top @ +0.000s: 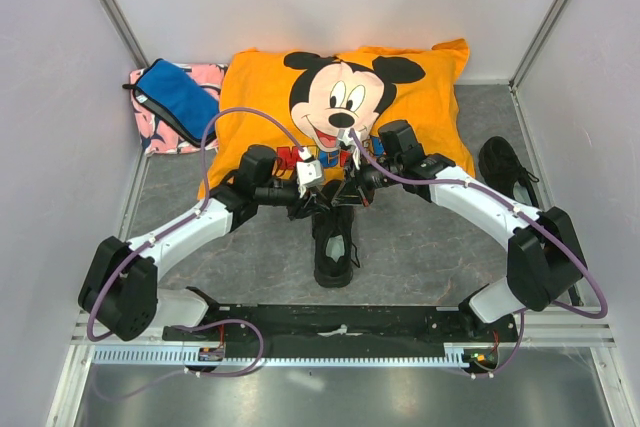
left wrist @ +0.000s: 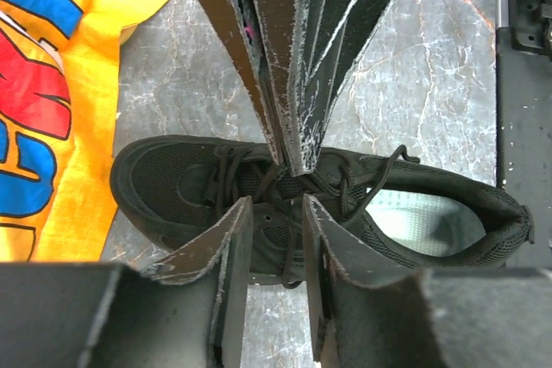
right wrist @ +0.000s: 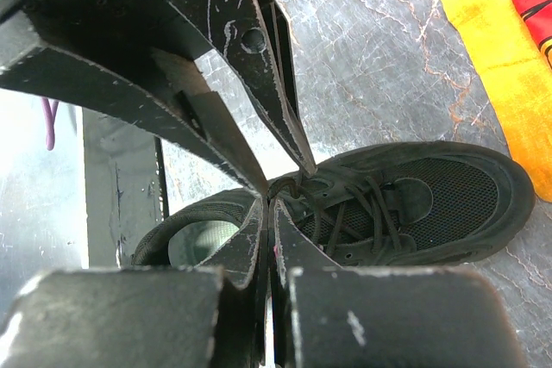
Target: Tie the shoes
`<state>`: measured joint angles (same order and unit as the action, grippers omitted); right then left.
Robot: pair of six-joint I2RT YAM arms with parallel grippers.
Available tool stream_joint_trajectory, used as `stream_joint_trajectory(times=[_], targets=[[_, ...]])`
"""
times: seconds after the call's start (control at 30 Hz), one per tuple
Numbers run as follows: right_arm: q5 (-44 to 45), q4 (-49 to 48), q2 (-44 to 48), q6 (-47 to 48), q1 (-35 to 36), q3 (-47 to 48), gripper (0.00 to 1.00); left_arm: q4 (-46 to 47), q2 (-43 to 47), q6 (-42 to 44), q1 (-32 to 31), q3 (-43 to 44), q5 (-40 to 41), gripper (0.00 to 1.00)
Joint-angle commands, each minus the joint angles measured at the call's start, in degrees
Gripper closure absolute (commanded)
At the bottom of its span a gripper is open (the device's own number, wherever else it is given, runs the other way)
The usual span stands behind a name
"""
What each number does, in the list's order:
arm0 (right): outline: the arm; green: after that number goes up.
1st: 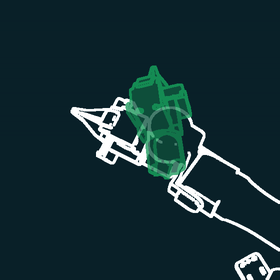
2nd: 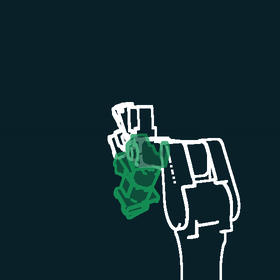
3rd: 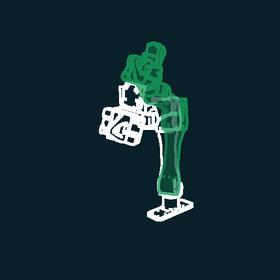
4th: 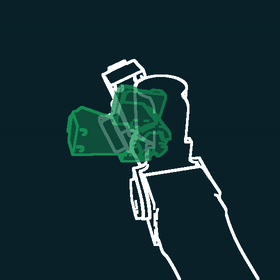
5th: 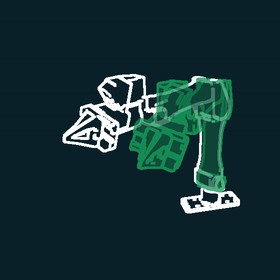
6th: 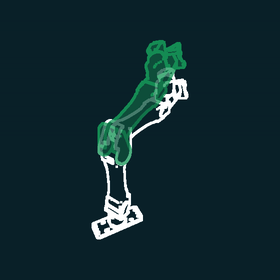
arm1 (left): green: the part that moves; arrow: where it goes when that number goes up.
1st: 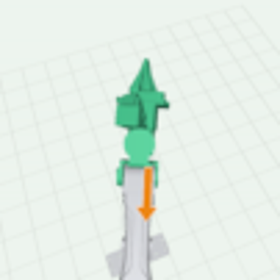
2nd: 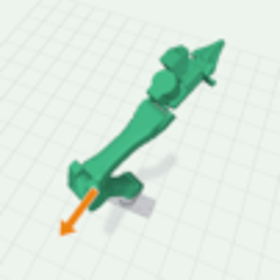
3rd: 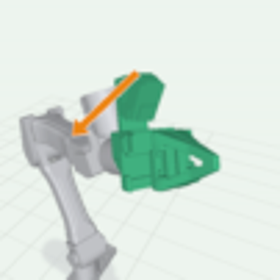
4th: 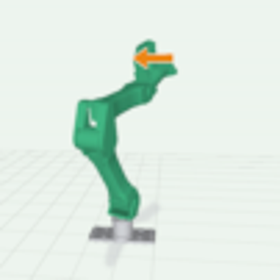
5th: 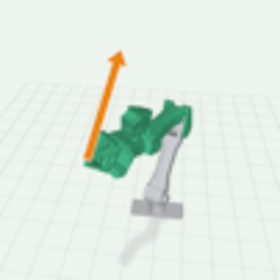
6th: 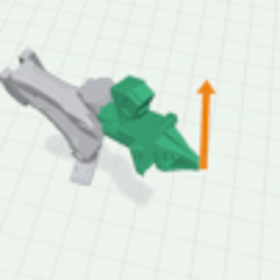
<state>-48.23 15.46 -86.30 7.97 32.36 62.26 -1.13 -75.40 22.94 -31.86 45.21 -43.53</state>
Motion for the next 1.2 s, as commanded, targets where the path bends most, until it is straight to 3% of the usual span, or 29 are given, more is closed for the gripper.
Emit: stream_joint_trajectory(times=[0.0,0.33,0.4,0.53,0.9,1.17], targets=[[-2.13,-1.84,1.84,1.08,-0.19,-0.47,1.00,1.74,1.65,2.64,-0.05,1.28,1.52,0.66],[-2.57,-1.84,2.01,1.35,-0.10,-0.73,1.00,3.23,-0.72,1.41,-0.13,3.13,-2.70,0.67],[-2.40,-1.67,2.10,1.61,-0.19,-0.82,1.00,3.15,-0.54,1.41,-0.05,3.30,-3.67,0.74],[-1.79,-1.23,1.93,2.75,-0.10,-1.26,1.00,2.45,0.95,1.58,-0.05,2.95,-4.46,0.98],[-0.73,-1.58,1.40,5.04,-0.10,-1.97,1.00,2.18,4.91,-2.81,0.48,3.13,-6.92,0.98],[-1.34,-1.58,2.19,4.78,-0.02,-2.23,1.00,-2.74,3.59,2.28,0.39,2.43,-6.39,0.73]])
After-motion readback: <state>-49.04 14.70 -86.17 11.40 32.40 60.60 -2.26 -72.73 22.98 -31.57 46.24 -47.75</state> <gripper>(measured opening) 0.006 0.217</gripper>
